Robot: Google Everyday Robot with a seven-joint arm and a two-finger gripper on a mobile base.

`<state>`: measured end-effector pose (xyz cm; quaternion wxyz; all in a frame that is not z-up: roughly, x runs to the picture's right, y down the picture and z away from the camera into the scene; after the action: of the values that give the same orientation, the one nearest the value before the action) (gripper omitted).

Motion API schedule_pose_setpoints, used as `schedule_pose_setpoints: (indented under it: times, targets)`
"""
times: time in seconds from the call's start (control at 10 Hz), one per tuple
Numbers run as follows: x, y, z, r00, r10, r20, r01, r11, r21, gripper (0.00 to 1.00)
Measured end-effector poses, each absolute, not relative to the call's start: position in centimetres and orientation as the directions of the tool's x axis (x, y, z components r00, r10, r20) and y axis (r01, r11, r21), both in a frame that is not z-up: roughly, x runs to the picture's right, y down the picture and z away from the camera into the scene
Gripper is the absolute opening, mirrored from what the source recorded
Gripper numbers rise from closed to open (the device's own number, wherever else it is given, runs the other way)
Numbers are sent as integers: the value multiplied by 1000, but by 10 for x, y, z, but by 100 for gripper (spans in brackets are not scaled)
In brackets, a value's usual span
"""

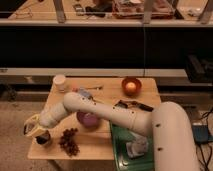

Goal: Place eraser in metal cup

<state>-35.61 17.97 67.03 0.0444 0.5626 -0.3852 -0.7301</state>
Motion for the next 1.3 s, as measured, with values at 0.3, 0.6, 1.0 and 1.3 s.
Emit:
schedule_pose_setpoints:
  times: [0.3,0.6,1.0,1.3]
  targets:
    - [-364,183,668,-363,-495,-789,-392,-687,612,5]
    - [-366,188,671,-364,-495,-789,-408,-677,613,19]
    - [-365,190,674,-362,-487,-795,-420,-676,606,62]
    - [-361,189,675,-364,-475,-801,-407,-692,596,80]
